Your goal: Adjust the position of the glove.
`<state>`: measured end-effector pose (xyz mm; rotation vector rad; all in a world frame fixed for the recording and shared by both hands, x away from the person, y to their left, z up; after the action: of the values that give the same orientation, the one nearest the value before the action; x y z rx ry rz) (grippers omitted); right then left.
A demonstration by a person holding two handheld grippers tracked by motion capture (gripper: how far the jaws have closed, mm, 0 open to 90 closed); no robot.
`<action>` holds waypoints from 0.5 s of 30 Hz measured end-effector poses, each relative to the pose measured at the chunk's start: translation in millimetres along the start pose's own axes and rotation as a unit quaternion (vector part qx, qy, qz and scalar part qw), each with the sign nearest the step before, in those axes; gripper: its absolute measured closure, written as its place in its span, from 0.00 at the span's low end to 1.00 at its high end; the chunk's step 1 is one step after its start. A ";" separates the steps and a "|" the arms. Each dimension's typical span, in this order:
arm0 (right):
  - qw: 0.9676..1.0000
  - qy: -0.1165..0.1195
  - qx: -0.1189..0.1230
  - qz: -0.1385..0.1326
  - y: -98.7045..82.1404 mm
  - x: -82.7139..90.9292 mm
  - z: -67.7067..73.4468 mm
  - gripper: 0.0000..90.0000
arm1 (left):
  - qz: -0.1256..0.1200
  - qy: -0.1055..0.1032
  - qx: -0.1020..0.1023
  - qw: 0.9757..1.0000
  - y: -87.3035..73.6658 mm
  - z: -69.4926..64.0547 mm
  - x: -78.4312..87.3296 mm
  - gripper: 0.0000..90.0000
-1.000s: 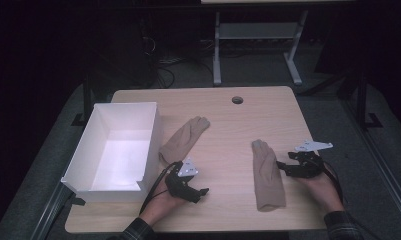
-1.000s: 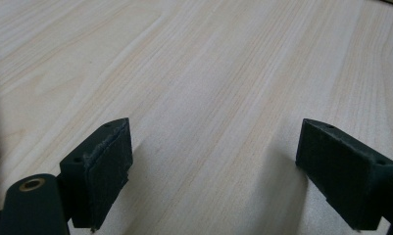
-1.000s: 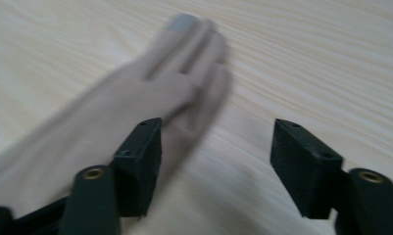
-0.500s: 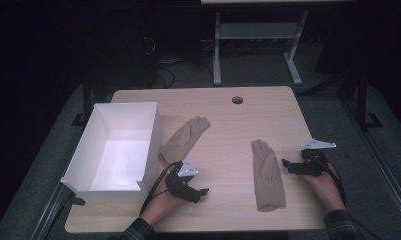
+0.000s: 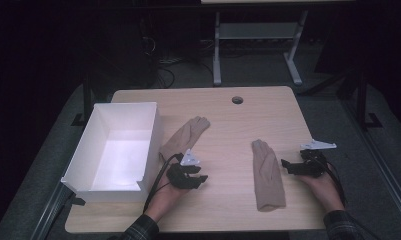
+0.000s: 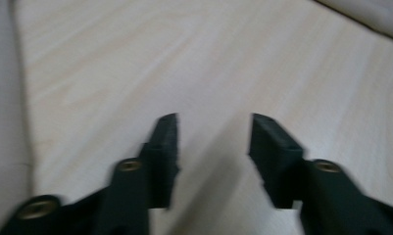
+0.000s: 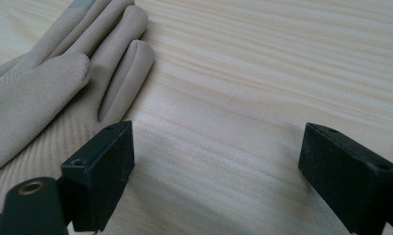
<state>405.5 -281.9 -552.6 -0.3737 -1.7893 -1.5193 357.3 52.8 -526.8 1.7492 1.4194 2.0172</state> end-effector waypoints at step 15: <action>1.000 0.002 0.001 0.001 -0.1 0.1 0.8 0.14 | 0.000 0.088 0.029 0.996 40.7 57.0 -9.4 0.99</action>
<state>405.0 -281.2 -552.6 -0.3697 -1.7864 -1.5161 426.2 56.1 -511.4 1.6265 1.5411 2.2005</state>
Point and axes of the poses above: each handheld gripper's, and its own axes: x roughly backward along the jaws, y roughly out of its top, z roughly to its left, the point moved 10 cm from there along -x, roughly forward along the jaws, and after that the axes turned 4 degrees about -y, right-handed, at the moved point
